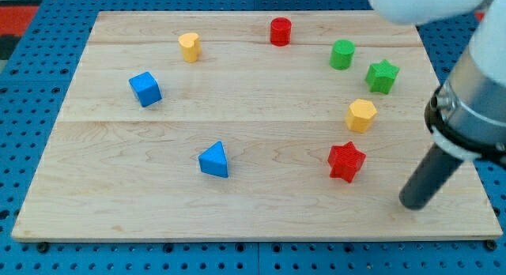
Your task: Place the blue triangle near the bottom to the blue cube
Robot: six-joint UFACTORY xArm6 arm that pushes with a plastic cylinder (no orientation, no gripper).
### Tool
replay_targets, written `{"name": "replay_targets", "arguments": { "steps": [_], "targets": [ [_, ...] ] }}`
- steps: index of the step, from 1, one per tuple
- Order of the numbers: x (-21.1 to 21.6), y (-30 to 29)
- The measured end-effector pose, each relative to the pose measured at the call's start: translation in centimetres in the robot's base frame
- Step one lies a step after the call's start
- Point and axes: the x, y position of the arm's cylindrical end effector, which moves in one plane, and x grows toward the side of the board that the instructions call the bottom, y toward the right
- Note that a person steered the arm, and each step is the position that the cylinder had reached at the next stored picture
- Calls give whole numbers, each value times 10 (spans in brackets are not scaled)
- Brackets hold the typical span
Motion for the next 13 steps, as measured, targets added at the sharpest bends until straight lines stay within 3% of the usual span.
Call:
{"name": "replay_targets", "arguments": {
  "steps": [1, 2, 3, 4, 5, 6, 7, 8, 10, 12, 13],
  "targets": [
    [-28, -29],
    [-30, -89],
    [-30, -101],
    [10, -93],
    [47, -160],
    [40, -223],
    [4, -250],
    [-33, -245],
    [-31, -275],
    [-30, -181],
    [-54, -202]
  ]
}}
